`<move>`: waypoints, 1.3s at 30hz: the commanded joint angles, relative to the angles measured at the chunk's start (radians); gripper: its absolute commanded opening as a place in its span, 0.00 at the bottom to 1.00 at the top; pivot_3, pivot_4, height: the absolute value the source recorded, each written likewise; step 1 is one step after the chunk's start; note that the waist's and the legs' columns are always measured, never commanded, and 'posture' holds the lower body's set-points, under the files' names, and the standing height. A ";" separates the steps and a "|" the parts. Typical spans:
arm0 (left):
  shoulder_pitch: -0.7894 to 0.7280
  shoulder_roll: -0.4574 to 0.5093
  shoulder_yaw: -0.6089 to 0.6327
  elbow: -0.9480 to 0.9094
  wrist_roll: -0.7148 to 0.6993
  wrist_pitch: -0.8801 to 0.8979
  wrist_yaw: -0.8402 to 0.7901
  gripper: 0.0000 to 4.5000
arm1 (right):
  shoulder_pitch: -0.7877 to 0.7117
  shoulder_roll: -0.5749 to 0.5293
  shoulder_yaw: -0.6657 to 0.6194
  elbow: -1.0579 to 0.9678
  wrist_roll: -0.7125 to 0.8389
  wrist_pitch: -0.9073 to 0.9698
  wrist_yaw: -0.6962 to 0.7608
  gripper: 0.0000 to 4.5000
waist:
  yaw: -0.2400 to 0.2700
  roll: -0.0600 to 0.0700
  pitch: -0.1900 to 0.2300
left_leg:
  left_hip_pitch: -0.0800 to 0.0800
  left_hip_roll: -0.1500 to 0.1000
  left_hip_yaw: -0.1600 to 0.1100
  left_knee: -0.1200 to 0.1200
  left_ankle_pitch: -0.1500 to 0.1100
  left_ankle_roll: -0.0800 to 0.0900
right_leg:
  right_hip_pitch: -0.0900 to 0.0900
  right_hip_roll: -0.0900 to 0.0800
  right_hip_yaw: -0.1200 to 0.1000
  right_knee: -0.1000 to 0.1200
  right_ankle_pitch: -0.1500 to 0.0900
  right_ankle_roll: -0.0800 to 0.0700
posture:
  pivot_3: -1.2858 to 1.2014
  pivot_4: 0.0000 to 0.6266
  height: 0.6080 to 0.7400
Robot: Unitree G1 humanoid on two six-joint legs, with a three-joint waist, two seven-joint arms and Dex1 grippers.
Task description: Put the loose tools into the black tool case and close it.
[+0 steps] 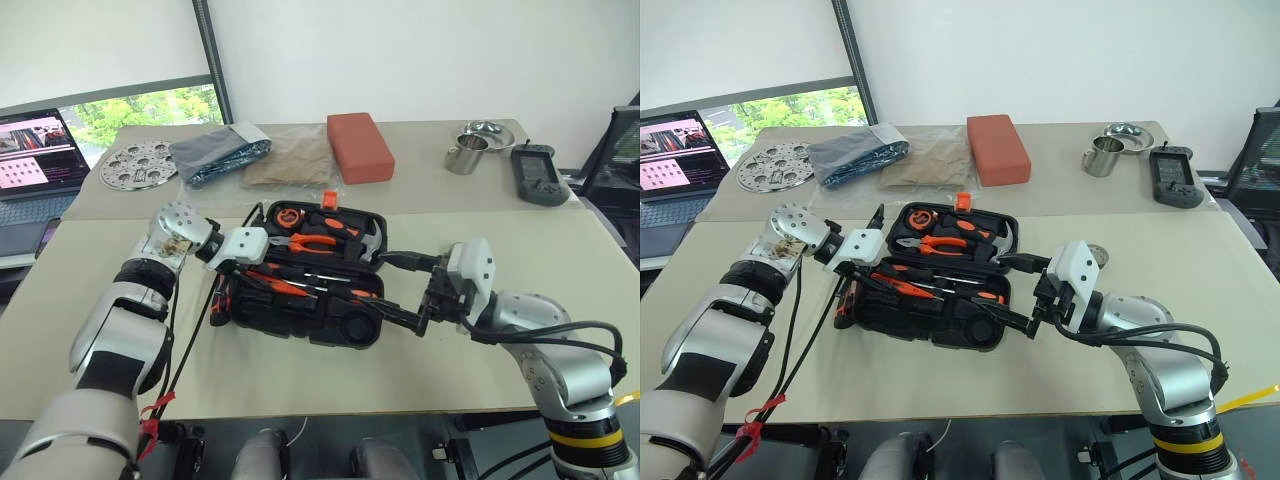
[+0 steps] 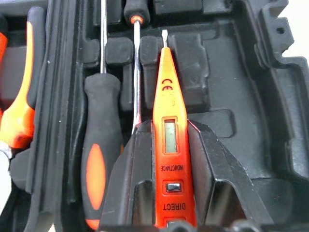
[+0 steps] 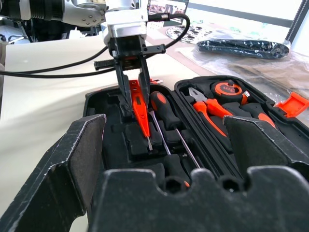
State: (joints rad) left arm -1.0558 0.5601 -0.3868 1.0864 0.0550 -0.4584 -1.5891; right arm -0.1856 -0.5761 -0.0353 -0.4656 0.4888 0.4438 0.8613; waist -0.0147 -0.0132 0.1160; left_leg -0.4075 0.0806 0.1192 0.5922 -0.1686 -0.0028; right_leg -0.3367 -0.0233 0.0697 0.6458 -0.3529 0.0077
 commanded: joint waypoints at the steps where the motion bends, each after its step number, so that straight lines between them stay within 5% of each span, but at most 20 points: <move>1: -0.025 0.013 -0.009 0.022 0.071 -0.003 0.031 0.11 | -0.012 -0.008 -0.011 -0.031 0.012 -0.020 -0.005 1.00 | 0.000 0.000 0.000 | 0.000 0.000 0.000 0.000 0.000 0.000 | 0.000 0.000 0.000 0.000 0.000 0.000 | 0.52 0.24 1.00; 13: -0.012 -0.023 0.029 -0.002 0.064 0.048 0.018 0.11 | -0.015 -0.003 -0.003 -0.009 0.002 -0.039 0.003 1.00 | 0.001 0.000 0.000 | 0.001 0.000 0.000 0.001 0.000 0.000 | 0.000 0.000 0.000 0.001 0.000 0.000 | 0.52 0.24 1.00; 15: -0.015 -0.030 0.046 -0.005 0.053 0.053 0.034 0.34 | -0.014 -0.005 -0.003 -0.002 -0.001 -0.046 0.007 1.00 | 0.001 0.000 0.000 | 0.001 0.000 0.000 0.001 0.000 0.000 | 0.000 0.000 0.000 0.001 0.000 0.000 | 0.52 0.24 1.00; 22: -0.019 -0.030 0.093 -0.030 0.035 0.033 0.055 0.88 | -0.019 -0.006 0.004 0.018 -0.004 -0.063 0.016 1.00 | 0.004 0.000 0.000 | 0.000 0.000 0.000 0.001 0.000 0.000 | 0.001 0.000 0.000 0.001 0.000 0.000 | 0.52 0.24 1.00; 33: -0.037 0.012 0.215 -0.194 -0.104 0.173 -0.005 0.88 | -0.009 -0.003 0.019 0.028 -0.014 -0.095 0.023 1.00 | 0.000 0.000 0.000 | 0.001 0.000 0.000 0.001 0.000 0.000 | 0.001 0.001 0.000 0.001 0.000 0.000 | 0.52 0.24 1.00; 39: 0.172 -0.035 0.332 -0.512 -0.186 0.397 0.289 0.45 | 0.013 0.003 0.016 0.014 -0.018 -0.104 0.010 1.00 | 0.000 0.002 -0.001 | 0.001 0.001 -0.001 0.001 0.000 0.000 | 0.002 -0.001 0.000 0.002 0.000 0.000 | 0.52 0.24 1.00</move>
State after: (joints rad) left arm -0.9430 0.5310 -0.0793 0.6943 -0.0846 -0.1519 -1.3447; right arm -0.1789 -0.5743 -0.0064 -0.4221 0.4686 0.3703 0.8769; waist -0.0142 -0.0115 0.1150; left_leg -0.4061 0.0817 0.1182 0.5937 -0.1682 -0.0032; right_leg -0.3346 -0.0239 0.0699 0.6477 -0.3529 0.0079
